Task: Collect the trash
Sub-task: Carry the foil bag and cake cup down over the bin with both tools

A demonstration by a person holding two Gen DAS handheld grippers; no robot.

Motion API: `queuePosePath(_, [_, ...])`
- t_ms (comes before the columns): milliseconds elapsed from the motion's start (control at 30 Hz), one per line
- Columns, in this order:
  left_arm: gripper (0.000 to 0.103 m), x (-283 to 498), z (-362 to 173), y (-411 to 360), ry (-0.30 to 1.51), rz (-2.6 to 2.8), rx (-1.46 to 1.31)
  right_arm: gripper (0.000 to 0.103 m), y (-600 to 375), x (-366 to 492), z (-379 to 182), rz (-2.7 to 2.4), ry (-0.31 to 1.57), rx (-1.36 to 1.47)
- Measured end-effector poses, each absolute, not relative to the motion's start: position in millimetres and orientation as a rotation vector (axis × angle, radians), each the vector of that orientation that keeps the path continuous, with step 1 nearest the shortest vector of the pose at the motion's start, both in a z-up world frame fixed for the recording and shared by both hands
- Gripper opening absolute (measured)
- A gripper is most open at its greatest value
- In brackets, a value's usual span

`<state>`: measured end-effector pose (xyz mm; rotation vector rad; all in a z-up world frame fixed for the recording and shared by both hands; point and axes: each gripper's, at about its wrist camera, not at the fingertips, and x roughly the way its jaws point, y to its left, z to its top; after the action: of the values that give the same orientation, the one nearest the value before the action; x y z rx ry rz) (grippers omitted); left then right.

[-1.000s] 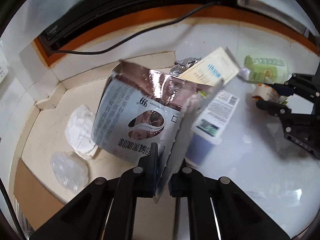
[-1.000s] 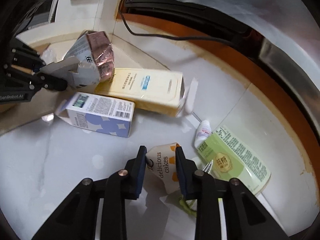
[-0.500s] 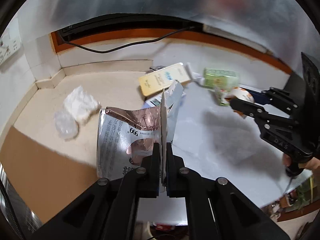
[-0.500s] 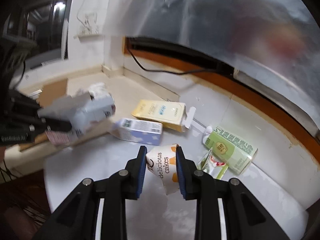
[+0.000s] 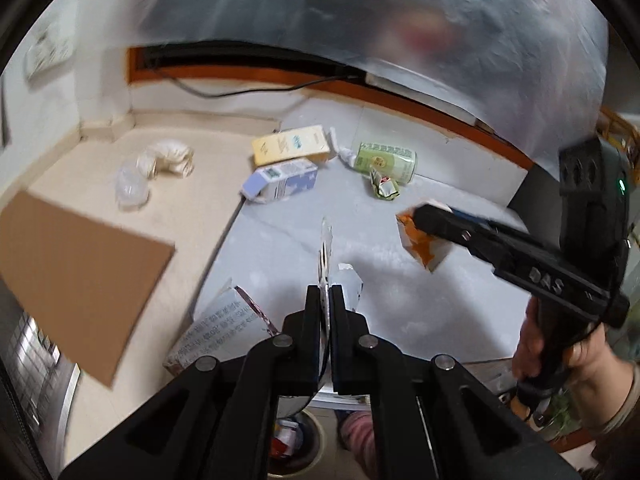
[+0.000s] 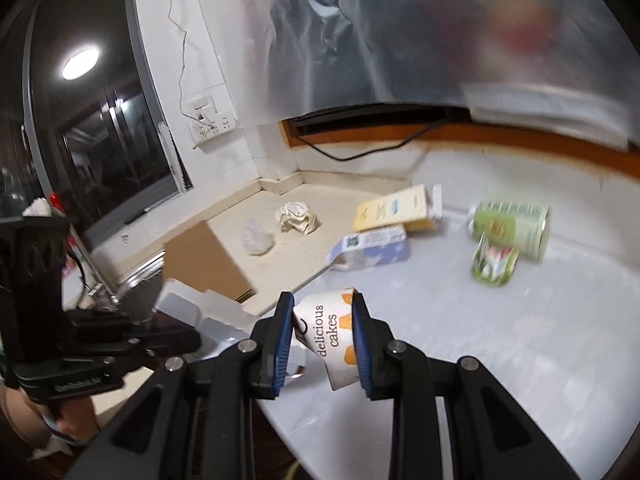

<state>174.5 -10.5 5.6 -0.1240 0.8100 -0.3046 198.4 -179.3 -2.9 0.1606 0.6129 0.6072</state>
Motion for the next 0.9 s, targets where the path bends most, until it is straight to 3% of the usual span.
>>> queuePosePath(433, [0.001, 99.8, -34.1, 9.6, 0.869, -0.276, -0.263, 0.027, -150.7, 116.5, -57.8, 0.74, 0.744, 0.185])
queuePosePath(900, [0.002, 87.7, -203.1, 23.7, 1.187, -0.16, -0.34, 0.028, -118.8, 110.2, -202.0, 0.714, 1.066, 0.138])
